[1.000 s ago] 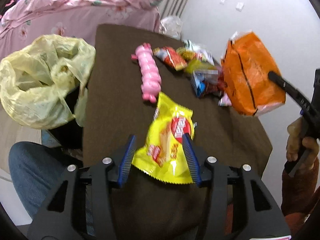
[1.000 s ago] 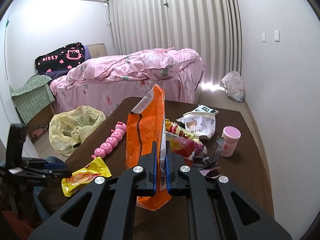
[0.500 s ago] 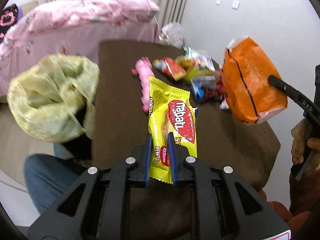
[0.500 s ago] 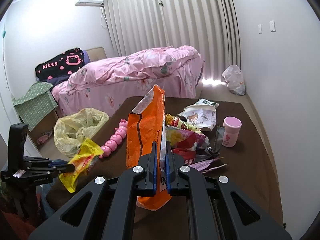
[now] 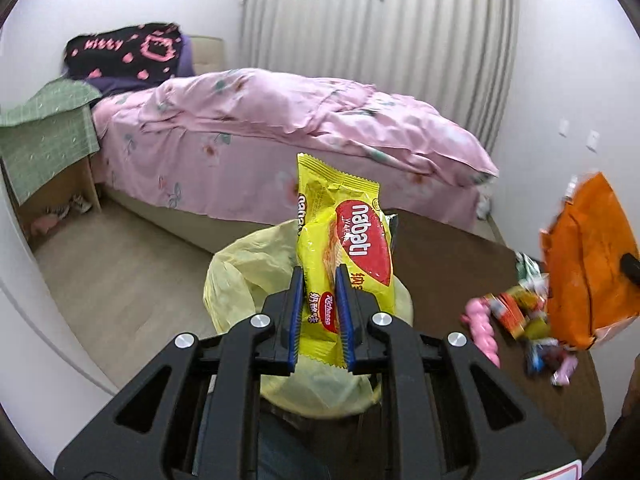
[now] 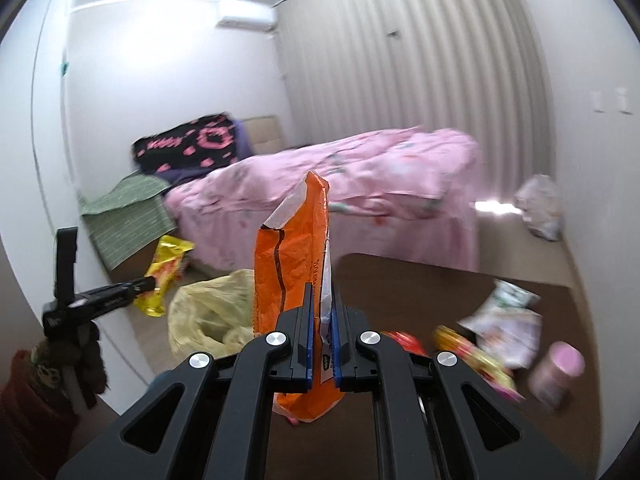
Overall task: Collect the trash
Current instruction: 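Carry both packs over the yellow trash bag and open both tools to drop them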
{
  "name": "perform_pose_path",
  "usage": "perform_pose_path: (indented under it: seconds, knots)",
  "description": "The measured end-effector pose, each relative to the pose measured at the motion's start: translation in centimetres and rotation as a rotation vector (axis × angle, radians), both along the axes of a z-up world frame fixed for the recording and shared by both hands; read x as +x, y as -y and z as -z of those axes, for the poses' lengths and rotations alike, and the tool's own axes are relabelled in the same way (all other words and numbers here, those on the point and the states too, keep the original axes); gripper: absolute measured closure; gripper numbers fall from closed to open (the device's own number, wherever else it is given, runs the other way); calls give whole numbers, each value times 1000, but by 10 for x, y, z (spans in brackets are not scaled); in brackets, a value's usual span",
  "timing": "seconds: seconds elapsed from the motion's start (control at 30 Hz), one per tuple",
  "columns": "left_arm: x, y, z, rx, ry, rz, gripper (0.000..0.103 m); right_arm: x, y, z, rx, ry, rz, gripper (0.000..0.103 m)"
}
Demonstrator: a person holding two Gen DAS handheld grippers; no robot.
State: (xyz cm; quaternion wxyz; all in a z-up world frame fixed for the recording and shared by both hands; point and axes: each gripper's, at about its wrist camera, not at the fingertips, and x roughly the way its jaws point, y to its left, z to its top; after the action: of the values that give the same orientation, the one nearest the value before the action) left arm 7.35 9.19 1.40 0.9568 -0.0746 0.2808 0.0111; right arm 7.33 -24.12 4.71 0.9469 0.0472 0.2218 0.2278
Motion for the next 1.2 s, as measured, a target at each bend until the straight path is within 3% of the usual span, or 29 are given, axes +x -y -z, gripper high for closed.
perform_pose_path:
  seconds: [0.17,0.3,0.37,0.47,0.63,0.8,0.87,1.07,1.2]
  knots:
    - [56,-11,45,-47,-85,-63,87,74,-70,15,-62,-38,-91,95]
    - [82,-26,87,21,-189,-201,87,121,-114,41,-83,-134,-161,95]
    - [81,-36,100,14,-225,-240,87,141,-136,60,-102,-191,-199,95]
    - [74,-35,105,0,-217,-205,87,166,-165,91,-140,-274,-233,95]
    - [72,-33,99,-108,-175,-107,87,193,-190,134,-185,-428,-279,95]
    - [88,-29,113,-86,-257,-120,87,208,-206,161,-210,-555,-315,96]
    - [95,-29,121,-100,-282,-120,87,213,-206,158,-188,-541,-296,96]
    - [93,-27,125,-90,-280,-111,87,217,-197,111,-88,-384,-280,95]
    - [89,-35,120,-114,-251,-135,87,218,-213,112,-105,-378,-340,95]
